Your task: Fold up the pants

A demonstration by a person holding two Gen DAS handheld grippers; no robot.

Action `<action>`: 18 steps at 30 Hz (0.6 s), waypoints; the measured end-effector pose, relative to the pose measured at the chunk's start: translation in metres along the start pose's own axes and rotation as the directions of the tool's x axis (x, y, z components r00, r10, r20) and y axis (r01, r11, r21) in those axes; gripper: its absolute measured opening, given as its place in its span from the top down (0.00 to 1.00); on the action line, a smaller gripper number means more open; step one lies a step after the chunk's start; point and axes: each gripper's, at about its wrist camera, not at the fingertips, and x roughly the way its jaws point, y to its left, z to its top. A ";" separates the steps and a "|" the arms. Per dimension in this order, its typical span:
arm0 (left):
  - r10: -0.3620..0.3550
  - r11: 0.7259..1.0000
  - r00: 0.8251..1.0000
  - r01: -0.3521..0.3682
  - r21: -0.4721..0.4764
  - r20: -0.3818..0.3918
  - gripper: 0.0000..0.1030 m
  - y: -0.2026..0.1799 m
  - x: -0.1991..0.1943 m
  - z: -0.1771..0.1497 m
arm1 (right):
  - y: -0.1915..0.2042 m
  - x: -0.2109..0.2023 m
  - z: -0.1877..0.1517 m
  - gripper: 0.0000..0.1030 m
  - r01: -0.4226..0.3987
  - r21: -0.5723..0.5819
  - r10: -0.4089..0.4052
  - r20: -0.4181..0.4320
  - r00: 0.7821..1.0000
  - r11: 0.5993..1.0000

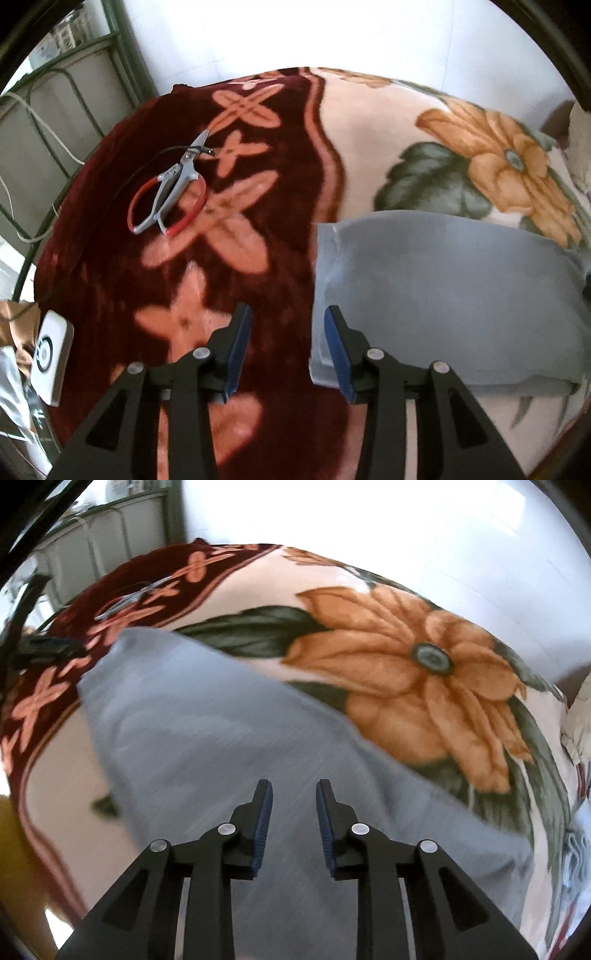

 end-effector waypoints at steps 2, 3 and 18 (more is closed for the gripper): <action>-0.032 0.999 0.999 0.032 -0.021 -0.002 0.58 -0.001 -0.006 -0.006 | 0.010 -0.009 -0.010 0.76 -0.050 0.010 0.050 -0.001 0.999 0.999; -0.049 0.998 0.999 0.049 -0.029 -0.005 0.58 -0.002 -0.007 -0.008 | 0.015 -0.011 -0.015 0.76 -0.078 0.014 0.078 -0.004 0.997 0.997; -0.141 0.988 0.989 0.137 -0.071 -0.053 0.58 -0.027 0.010 -0.023 | 0.082 0.007 -0.023 0.76 -0.152 -0.062 0.150 -0.032 0.988 0.986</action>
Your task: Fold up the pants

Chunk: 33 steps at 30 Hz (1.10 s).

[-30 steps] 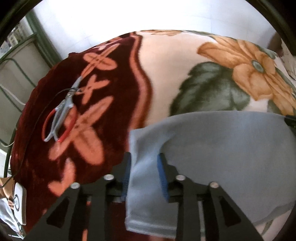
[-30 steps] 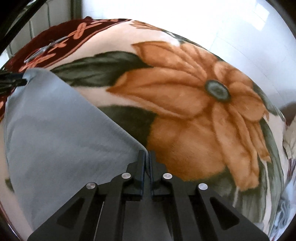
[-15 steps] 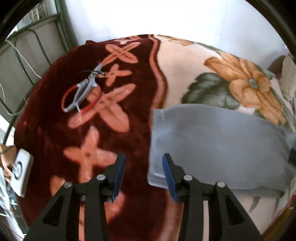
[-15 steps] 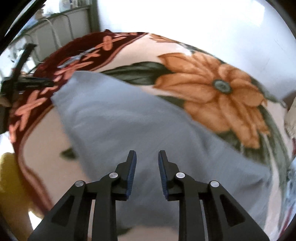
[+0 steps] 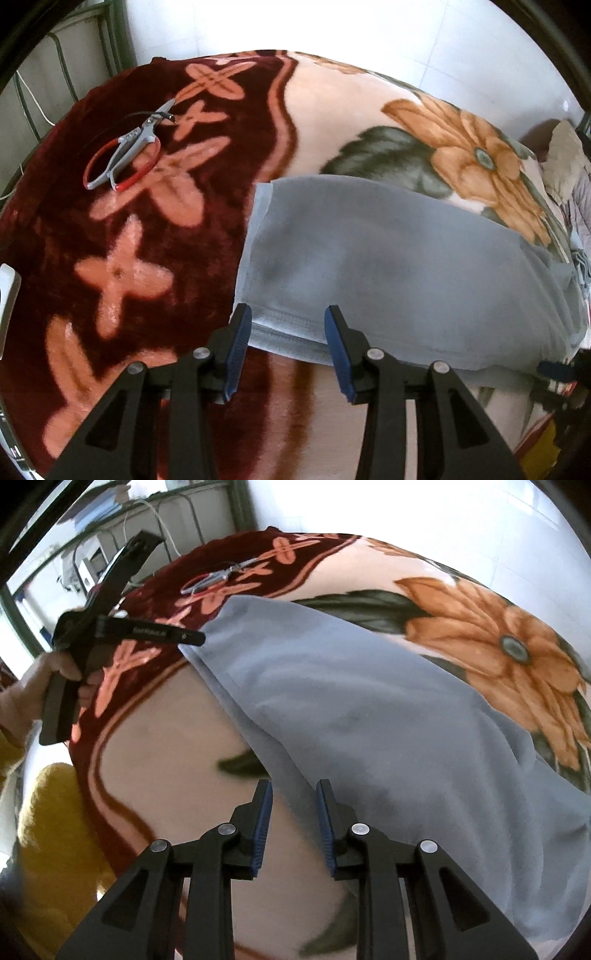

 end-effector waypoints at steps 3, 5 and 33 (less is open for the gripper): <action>0.010 1.000 1.000 -0.010 0.002 -0.024 0.58 0.000 0.012 0.003 | -0.008 0.011 0.001 0.76 0.047 -0.008 -0.047 -0.024 0.999 0.999; 0.010 1.000 0.999 -0.011 -0.022 -0.046 0.58 0.002 0.021 0.005 | -0.016 0.020 0.003 0.76 0.011 0.013 -0.011 -0.058 0.998 1.000; 0.059 0.996 0.998 -0.057 -0.070 0.025 0.97 0.036 0.007 0.001 | -0.035 0.027 0.002 0.92 -0.177 0.216 0.203 -0.104 0.974 0.960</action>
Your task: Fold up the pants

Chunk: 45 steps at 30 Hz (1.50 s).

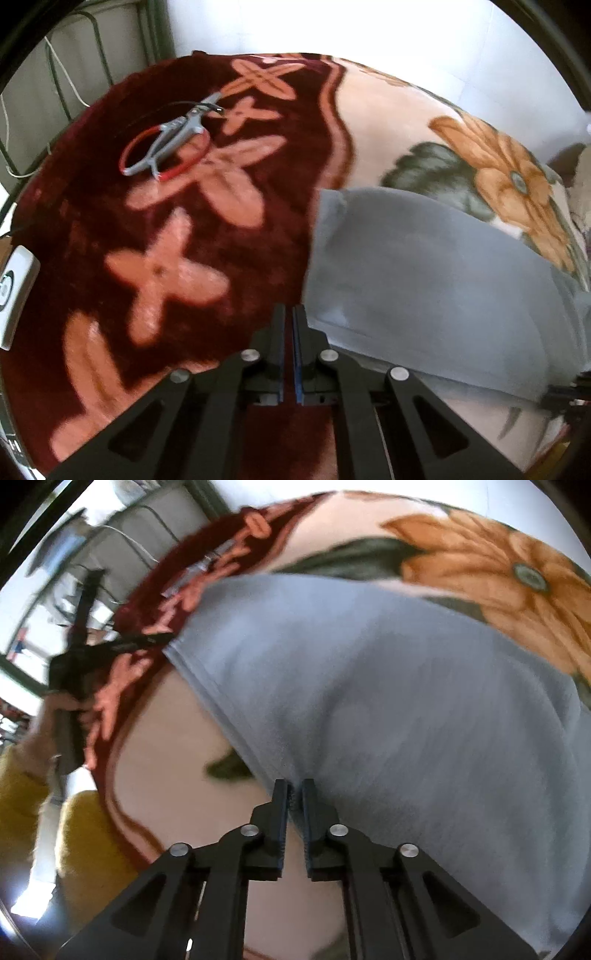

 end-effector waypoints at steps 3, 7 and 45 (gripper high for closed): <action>-0.013 0.998 1.000 0.012 0.058 0.002 0.92 -0.015 -0.009 -0.005 | 0.004 -0.022 -0.010 0.87 0.030 -0.001 -0.029 0.066 0.997 1.000; -0.049 0.988 0.998 0.044 0.147 0.029 0.67 -0.043 -0.026 -0.012 | 0.003 -0.056 -0.045 0.62 0.155 0.043 -0.160 0.179 0.971 0.987; -0.243 0.885 0.969 0.235 0.403 -0.031 0.50 -0.260 -0.057 -0.072 | -0.048 -0.094 -0.145 0.92 0.236 0.290 -0.304 0.216 0.928 0.927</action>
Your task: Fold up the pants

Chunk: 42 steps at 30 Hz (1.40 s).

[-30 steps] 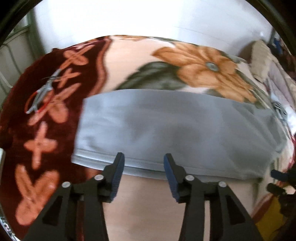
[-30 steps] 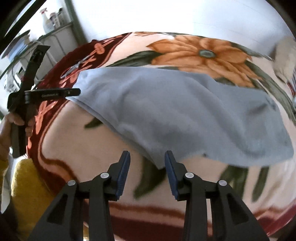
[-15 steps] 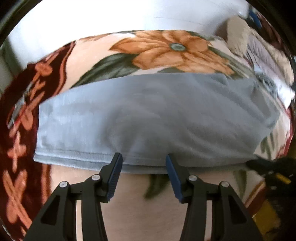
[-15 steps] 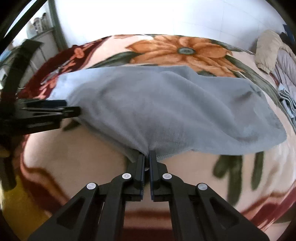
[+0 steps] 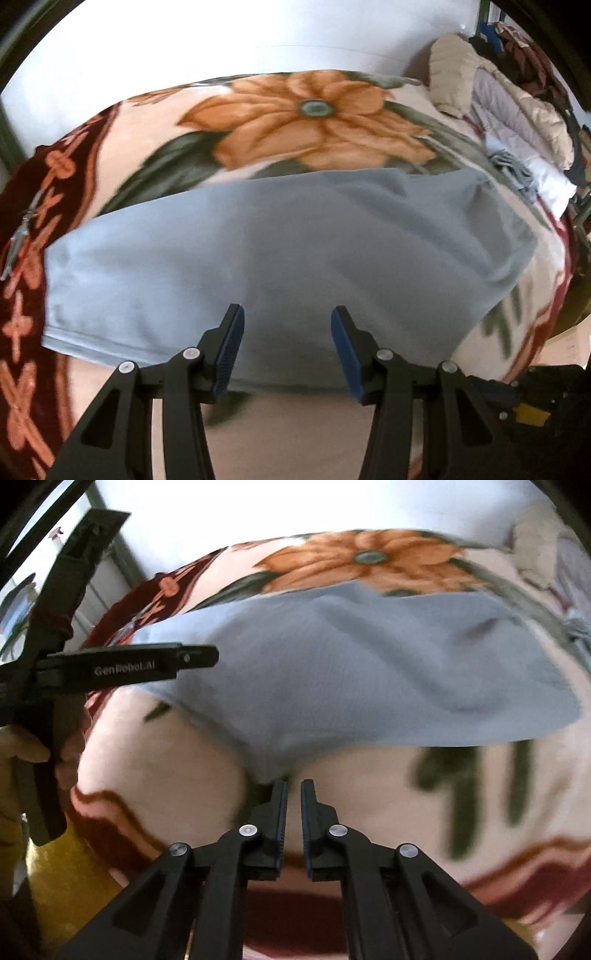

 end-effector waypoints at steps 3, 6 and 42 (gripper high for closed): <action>-0.067 0.998 0.998 0.066 -0.012 -0.008 0.50 -0.030 0.006 0.000 | -0.044 -0.022 0.005 0.89 0.072 0.050 -0.074 0.042 0.996 0.996; -0.104 0.995 0.994 0.104 -0.006 -0.034 0.50 -0.053 0.012 -0.004 | -0.092 -0.041 0.017 0.81 0.139 0.136 -0.152 0.085 0.985 0.981; 0.013 0.999 0.999 -0.011 0.045 -0.036 0.48 -0.083 0.031 -0.038 | -0.157 0.048 0.100 0.76 0.313 -0.012 -0.308 0.135 0.942 0.950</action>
